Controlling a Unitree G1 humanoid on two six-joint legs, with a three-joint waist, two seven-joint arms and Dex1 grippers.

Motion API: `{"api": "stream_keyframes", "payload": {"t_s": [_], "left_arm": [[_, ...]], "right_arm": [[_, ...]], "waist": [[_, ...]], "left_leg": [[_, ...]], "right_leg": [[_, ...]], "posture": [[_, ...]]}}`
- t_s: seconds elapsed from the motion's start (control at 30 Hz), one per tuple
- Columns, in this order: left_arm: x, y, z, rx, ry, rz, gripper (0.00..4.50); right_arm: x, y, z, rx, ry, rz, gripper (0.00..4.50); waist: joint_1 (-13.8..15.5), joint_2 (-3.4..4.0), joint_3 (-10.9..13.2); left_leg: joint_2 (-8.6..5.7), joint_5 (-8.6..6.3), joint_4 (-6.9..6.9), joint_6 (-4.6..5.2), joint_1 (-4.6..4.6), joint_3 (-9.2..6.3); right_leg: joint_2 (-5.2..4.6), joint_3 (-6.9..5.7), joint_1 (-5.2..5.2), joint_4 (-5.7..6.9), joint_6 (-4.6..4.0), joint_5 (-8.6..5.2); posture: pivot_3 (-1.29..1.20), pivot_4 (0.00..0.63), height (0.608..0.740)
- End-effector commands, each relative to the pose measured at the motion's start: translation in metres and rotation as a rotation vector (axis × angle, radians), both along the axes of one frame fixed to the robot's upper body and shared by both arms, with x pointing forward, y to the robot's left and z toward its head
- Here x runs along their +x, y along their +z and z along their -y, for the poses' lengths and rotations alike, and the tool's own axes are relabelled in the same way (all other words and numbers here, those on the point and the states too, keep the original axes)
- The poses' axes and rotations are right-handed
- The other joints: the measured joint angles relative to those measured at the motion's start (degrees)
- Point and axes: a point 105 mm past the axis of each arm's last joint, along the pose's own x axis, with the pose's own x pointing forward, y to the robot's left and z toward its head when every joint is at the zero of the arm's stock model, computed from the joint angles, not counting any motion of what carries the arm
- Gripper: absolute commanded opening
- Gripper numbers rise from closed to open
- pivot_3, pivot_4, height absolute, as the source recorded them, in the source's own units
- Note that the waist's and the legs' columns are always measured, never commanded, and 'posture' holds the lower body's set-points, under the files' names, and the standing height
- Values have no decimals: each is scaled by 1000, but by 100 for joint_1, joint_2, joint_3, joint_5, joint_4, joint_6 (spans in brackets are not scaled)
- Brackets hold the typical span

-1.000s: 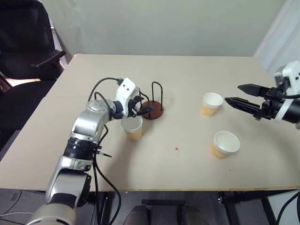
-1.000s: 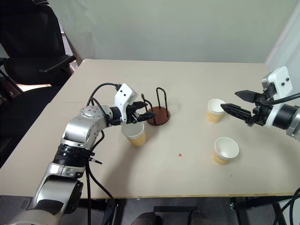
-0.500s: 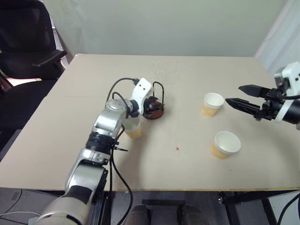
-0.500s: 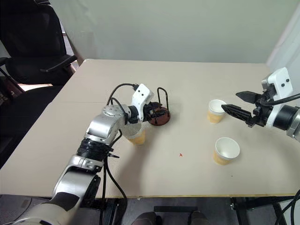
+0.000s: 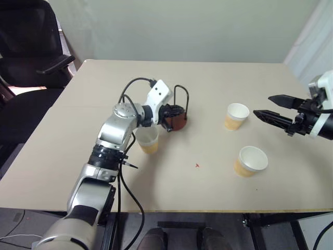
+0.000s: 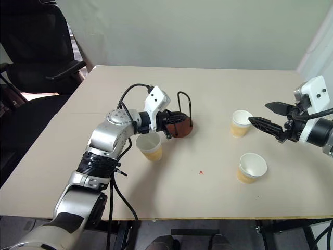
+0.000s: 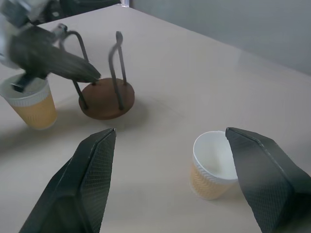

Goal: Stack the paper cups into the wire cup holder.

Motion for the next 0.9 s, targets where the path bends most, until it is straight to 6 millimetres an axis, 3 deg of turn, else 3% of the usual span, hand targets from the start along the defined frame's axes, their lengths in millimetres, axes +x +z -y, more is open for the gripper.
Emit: {"api": "stream_keyframes", "payload": {"t_s": [0.03,0.13,0.27,0.6,0.7,0.9], "left_arm": [[-35,8,32,-30,-227,-31,28],[-58,-10,48,37,-357,-73,28],[-76,-29,51,93,-433,-125,28],[-78,-65,50,195,-433,-105,28],[-79,-66,52,198,-441,-80,866],[-73,-56,49,196,-420,-13,2973]], "right_arm": [[-13,18,-2,-5,39,46,3755],[-16,20,-7,0,75,38,3755],[-18,22,-9,-17,76,39,3755],[-19,19,-6,-49,51,43,3755],[-17,18,-6,-55,54,44,3755],[-9,19,-5,-67,42,63,3755]], "waist": [[12,0,0],[11,0,0],[2,0,0],[8,1,0],[4,1,-1],[1,2,-1]], "left_leg": [[-1,0,0,1,0,0],[-1,-1,1,2,2,1],[3,0,1,1,8,4],[3,2,16,13,23,-3],[1,-3,24,20,23,0],[1,-3,25,21,23,-1]], "right_leg": [[0,0,0,0,1,0],[-3,2,5,0,3,-2],[-3,4,4,7,5,-1],[-4,3,29,4,10,3],[-7,4,32,3,12,4],[-7,3,32,4,12,5]], "posture": [[0,150,740],[0,150,740],[0,150,740],[0,150,740],[0,150,740],[0,150,740]]}}
